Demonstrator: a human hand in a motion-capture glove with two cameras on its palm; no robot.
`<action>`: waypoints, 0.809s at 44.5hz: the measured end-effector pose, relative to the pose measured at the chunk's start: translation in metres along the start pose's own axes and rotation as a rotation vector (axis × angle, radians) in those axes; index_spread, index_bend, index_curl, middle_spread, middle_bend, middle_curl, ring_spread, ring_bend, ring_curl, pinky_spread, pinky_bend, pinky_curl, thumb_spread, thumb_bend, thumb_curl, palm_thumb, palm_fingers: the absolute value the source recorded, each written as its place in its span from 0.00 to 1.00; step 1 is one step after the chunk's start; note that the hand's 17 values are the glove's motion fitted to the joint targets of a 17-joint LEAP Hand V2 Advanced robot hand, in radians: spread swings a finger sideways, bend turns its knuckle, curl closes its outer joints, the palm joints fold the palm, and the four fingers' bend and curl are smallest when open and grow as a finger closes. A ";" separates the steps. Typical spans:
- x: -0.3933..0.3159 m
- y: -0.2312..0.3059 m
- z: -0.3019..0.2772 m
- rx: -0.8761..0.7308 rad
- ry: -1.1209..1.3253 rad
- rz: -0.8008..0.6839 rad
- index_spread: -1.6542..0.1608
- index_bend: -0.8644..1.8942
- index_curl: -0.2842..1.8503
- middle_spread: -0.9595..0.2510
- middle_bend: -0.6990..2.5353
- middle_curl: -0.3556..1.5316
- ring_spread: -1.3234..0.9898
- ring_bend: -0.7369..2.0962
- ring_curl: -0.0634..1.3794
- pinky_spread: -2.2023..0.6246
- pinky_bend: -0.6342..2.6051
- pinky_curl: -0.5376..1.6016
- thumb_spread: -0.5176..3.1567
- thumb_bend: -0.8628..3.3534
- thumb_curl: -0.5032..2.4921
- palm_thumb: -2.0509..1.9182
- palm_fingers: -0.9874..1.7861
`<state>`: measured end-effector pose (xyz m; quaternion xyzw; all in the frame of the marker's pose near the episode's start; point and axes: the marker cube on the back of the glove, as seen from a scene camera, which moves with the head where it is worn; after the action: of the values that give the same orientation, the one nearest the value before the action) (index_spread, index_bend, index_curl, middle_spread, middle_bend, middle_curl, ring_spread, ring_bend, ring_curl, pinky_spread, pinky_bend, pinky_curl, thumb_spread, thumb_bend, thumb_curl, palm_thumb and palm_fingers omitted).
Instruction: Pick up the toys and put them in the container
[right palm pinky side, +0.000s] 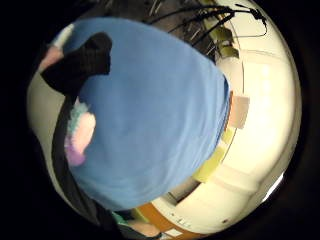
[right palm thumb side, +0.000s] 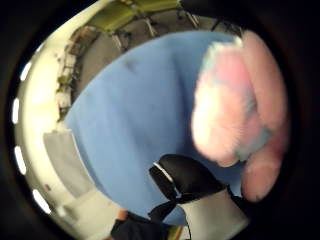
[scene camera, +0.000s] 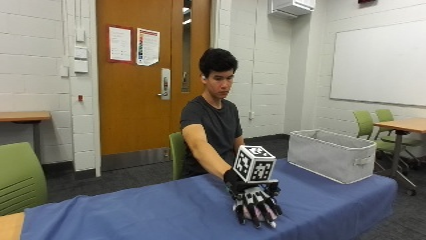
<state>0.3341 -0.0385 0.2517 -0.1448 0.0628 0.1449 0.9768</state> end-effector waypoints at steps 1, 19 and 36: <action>0.005 0.001 0.003 0.005 -0.017 0.004 0.72 0.36 0.25 0.73 0.25 0.35 0.50 0.38 0.24 0.76 0.53 0.44 0.41 0.20 0.25 0.51 0.34; 0.002 0.014 -0.006 0.142 -0.011 0.021 0.69 0.36 0.26 0.54 0.36 0.41 0.39 0.55 0.30 0.66 0.49 0.40 0.48 0.26 0.30 0.64 0.69; -0.053 0.070 -0.172 0.307 -0.134 -0.088 0.68 0.37 0.26 0.47 0.44 0.49 0.38 0.63 0.40 0.62 0.47 0.42 0.38 0.26 0.37 0.68 0.75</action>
<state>0.2486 -0.0400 0.0784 0.0134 0.0124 0.0999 0.9948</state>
